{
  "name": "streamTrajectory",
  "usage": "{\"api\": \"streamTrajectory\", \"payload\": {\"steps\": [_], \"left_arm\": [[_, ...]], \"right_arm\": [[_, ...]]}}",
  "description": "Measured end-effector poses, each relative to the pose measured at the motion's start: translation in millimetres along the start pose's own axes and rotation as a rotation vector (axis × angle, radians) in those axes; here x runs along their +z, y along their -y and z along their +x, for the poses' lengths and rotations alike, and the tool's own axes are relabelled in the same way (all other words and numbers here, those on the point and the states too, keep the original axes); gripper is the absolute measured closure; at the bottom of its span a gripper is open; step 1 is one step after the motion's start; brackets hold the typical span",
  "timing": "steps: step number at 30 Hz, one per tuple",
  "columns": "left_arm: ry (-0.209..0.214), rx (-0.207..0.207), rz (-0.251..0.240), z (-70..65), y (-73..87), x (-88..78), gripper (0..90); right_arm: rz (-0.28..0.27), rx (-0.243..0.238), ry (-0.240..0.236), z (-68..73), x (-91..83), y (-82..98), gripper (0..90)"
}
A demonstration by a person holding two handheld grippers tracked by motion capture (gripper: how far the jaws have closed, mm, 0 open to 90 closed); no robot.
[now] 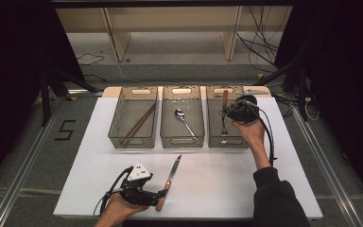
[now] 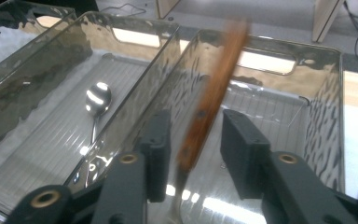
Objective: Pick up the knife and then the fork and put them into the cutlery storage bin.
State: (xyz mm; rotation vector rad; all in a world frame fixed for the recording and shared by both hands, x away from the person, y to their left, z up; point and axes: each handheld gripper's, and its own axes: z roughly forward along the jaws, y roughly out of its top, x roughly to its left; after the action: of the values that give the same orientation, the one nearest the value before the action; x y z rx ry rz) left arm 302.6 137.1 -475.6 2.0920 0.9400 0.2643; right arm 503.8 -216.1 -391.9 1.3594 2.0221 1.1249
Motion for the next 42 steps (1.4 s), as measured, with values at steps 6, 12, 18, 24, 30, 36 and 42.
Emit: {"api": "streamTrajectory", "payload": {"steps": [6, 12, 18, 24, 30, 36, 42], "left_arm": [[-0.001, -0.007, 0.012, -0.4, -0.1, 1.0, 19.9], [-0.009, -0.016, 0.029, -0.1, 0.1, 2.5, 19.6], [-0.014, -0.021, 0.046, -0.6, -0.4, 2.8, 19.6], [-0.02, -0.03, 0.068, -1.6, -0.6, 5.0, 19.6], [-0.029, -0.051, 0.084, -0.5, -0.8, 7.5, 19.7], [-0.032, -0.056, 0.106, -2.2, -1.2, 10.0, 19.8], [-0.04, -0.05, 0.121, -10.1, -4.0, 13.2, 20.6]], "right_arm": [[-0.018, 0.012, -0.01, 1.4, -8.1, -1.5, 50.6], [-0.045, -0.016, -0.028, 9.3, -19.6, -1.4, 44.9], [-0.061, -0.043, -0.054, 18.5, -32.8, 2.7, 40.9], [-0.068, -0.074, -0.07, 25.2, -45.5, 14.2, 37.8], [-0.075, -0.091, -0.099, 28.8, -58.2, 33.8, 35.2], [-0.084, -0.113, -0.133, 36.5, -70.4, 55.4, 33.5], [-0.099, -0.129, -0.139, 43.6, -81.7, 75.3, 31.4]]}}
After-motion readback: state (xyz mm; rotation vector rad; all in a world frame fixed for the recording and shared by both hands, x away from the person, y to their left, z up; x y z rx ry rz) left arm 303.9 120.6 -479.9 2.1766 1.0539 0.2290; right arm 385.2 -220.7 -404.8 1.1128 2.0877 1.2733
